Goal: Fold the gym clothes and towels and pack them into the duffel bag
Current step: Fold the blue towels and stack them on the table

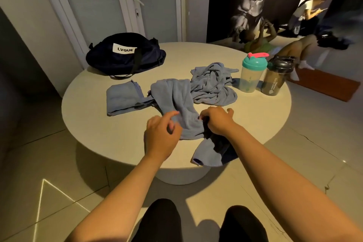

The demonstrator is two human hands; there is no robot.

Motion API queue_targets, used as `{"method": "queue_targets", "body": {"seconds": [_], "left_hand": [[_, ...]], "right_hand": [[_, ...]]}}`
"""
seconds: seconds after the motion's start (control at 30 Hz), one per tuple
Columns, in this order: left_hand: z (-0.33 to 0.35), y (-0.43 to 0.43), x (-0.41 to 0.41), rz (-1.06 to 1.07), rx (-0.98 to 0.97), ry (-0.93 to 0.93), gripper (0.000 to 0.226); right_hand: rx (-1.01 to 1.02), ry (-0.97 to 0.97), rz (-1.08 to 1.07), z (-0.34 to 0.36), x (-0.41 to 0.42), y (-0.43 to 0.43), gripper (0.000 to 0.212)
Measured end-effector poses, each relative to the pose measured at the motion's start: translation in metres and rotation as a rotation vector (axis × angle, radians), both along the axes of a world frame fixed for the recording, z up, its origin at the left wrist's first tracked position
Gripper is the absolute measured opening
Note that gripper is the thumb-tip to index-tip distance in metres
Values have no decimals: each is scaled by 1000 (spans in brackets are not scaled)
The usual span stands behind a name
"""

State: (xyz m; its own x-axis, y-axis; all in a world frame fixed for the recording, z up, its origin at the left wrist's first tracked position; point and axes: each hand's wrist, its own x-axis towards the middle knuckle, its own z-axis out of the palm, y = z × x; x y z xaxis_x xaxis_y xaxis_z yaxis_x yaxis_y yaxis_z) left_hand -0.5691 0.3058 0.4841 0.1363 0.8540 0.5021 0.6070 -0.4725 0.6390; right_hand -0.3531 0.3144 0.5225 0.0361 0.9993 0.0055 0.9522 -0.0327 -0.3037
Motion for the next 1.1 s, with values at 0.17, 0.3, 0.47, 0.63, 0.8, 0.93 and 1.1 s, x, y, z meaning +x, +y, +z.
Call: {"method": "queue_targets", "body": {"seconds": [0.17, 0.3, 0.47, 0.63, 0.8, 0.93, 1.1], "left_hand": [[1, 29, 6, -14, -112, 351, 44], [-5, 24, 13, -81, -149, 454, 18], [17, -12, 23, -222, -47, 279, 11], [34, -2, 21, -230, -313, 93, 16], [28, 48, 21, -215, -326, 249, 41], [22, 84, 37, -126, -469, 616, 61], [12, 129, 65, -77, -538, 687, 70]], "right_hand": [[19, 33, 146, -2, 10, -21, 45], [199, -152, -171, -9, 7, -34, 24], [231, 111, -190, -17, -2, -29, 39], [144, 109, 125, -20, -3, -19, 32], [96, 291, 214, -16, -7, -2, 29], [228, 178, -111, -15, 3, 31, 40], [32, 115, -79, -25, 19, 82, 51]]}}
